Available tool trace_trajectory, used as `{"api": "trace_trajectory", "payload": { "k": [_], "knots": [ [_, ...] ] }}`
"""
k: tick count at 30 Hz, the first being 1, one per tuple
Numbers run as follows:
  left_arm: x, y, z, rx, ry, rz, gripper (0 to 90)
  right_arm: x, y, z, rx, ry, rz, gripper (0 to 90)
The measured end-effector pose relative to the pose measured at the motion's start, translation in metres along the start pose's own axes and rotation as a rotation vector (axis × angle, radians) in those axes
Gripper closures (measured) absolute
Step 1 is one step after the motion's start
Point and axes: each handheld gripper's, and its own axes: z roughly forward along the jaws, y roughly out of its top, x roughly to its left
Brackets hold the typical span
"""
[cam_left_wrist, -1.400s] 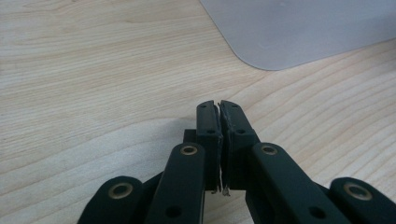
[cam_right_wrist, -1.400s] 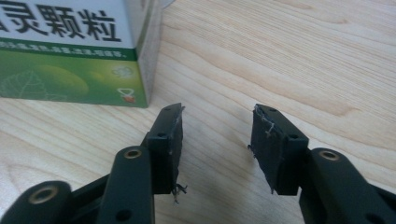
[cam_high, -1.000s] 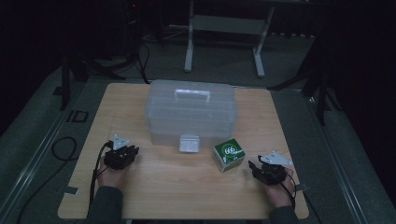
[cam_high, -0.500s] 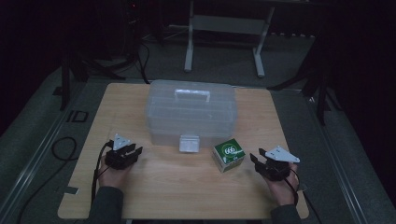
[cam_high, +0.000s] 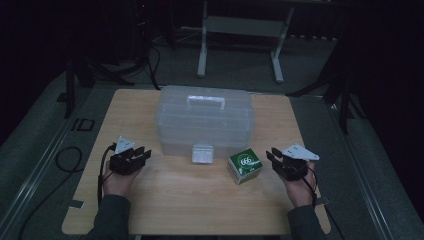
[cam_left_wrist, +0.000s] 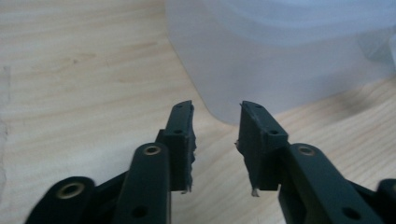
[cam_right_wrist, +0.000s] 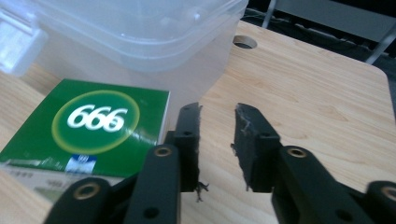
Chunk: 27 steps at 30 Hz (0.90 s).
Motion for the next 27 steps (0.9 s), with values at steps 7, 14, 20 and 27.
{"api": "trace_trajectory", "payload": {
  "k": [7,14,20,27],
  "knots": [
    [0.009,0.018,-0.002,-0.022,0.039,0.01,68.5,-0.002,0.008,0.015,0.005,0.013,0.012,76.9],
    [0.015,0.028,0.003,-0.031,0.038,0.026,68.0,-0.004,0.012,0.028,0.008,0.04,0.022,80.2],
    [0.018,0.035,0.012,-0.019,0.031,0.046,67.9,-0.007,0.014,0.036,0.014,0.057,0.038,79.6],
    [0.019,0.043,0.015,-0.032,0.028,0.049,72.5,-0.008,0.011,0.038,0.032,0.056,0.032,75.1]
  ]
}}
